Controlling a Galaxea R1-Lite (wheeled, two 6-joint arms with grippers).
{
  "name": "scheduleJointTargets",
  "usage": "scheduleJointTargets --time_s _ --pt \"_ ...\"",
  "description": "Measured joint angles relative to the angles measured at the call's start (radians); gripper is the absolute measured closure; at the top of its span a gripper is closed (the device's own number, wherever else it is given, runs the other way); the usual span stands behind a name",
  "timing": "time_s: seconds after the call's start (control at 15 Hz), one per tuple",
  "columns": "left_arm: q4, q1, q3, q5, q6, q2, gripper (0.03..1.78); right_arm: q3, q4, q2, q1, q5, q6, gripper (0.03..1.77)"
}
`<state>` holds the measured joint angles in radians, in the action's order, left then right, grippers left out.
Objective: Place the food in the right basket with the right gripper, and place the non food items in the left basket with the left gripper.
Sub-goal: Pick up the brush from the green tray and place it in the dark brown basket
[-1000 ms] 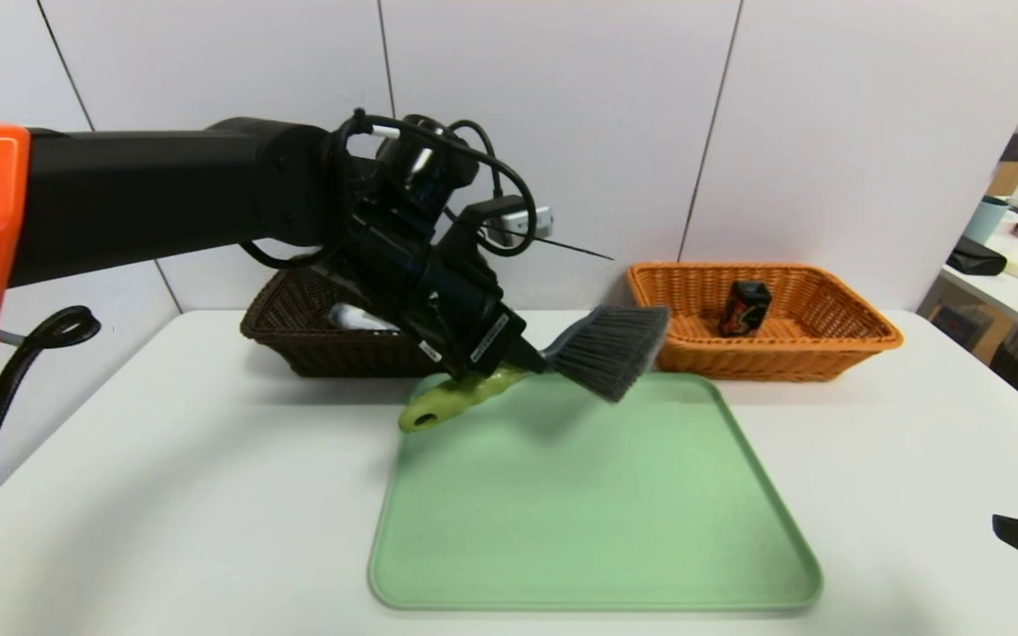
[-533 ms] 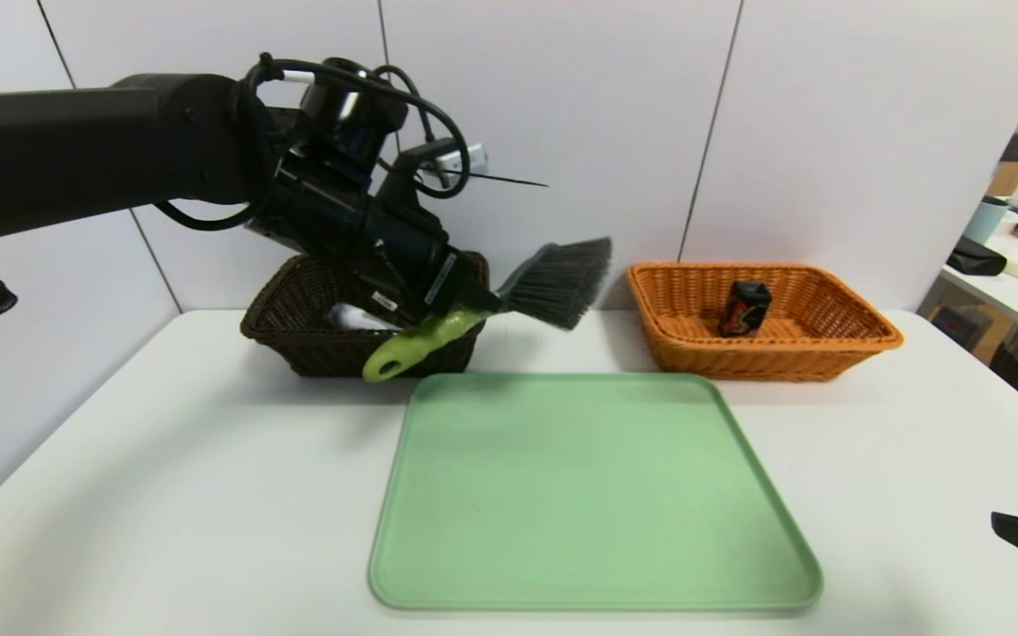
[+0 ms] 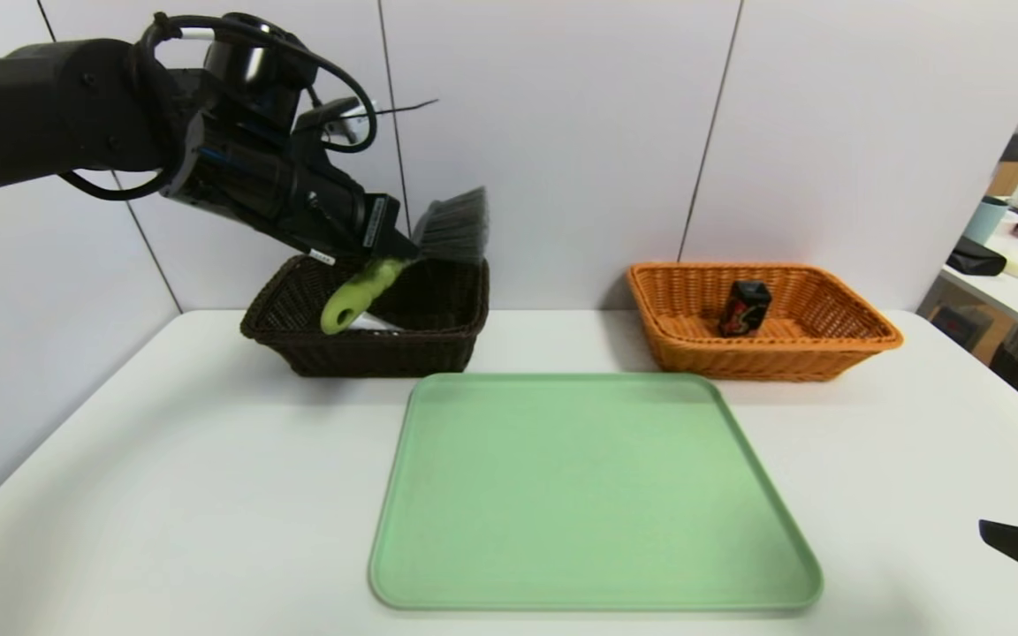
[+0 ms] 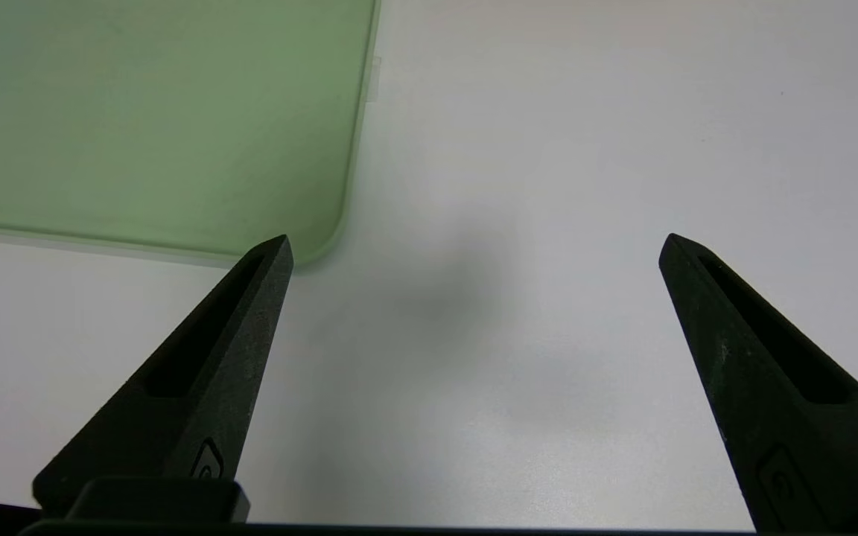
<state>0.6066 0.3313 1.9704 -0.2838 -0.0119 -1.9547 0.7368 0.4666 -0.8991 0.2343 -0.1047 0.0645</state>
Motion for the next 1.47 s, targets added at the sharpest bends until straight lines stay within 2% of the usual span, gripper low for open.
scheduleJointTargets --time_s 0.13,0.4,0.6,0.8,0.87,1.13,1.47 --pt "-0.015 -0.02 0.0 0.048 0.081 0.011 1.5 0.001 0.0 -0.003 0.0 0.0 0.0 0.1" --pt "-0.002 -0.023 -0.005 0.106 0.228 0.038 1.5 0.003 0.0 -0.01 -0.001 -0.001 0.0 0.1" --pt "0.071 -0.003 -0.006 0.151 0.34 0.059 1.5 -0.001 0.001 -0.014 -0.001 -0.001 0.002 0.1" --pt "0.215 0.004 -0.007 0.153 0.327 0.076 1.5 -0.016 0.001 -0.014 -0.002 -0.001 0.002 0.1" --pt "0.231 0.006 -0.006 0.154 0.323 0.074 1.5 -0.019 0.0 -0.014 -0.002 -0.001 0.003 0.1" --pt "0.207 0.006 -0.004 0.207 0.317 0.029 1.5 -0.023 0.0 -0.013 -0.001 -0.002 0.003 0.1" --pt "0.15 0.006 0.0 0.21 0.297 -0.05 1.51 -0.024 0.0 -0.011 -0.003 -0.004 0.004 0.1"
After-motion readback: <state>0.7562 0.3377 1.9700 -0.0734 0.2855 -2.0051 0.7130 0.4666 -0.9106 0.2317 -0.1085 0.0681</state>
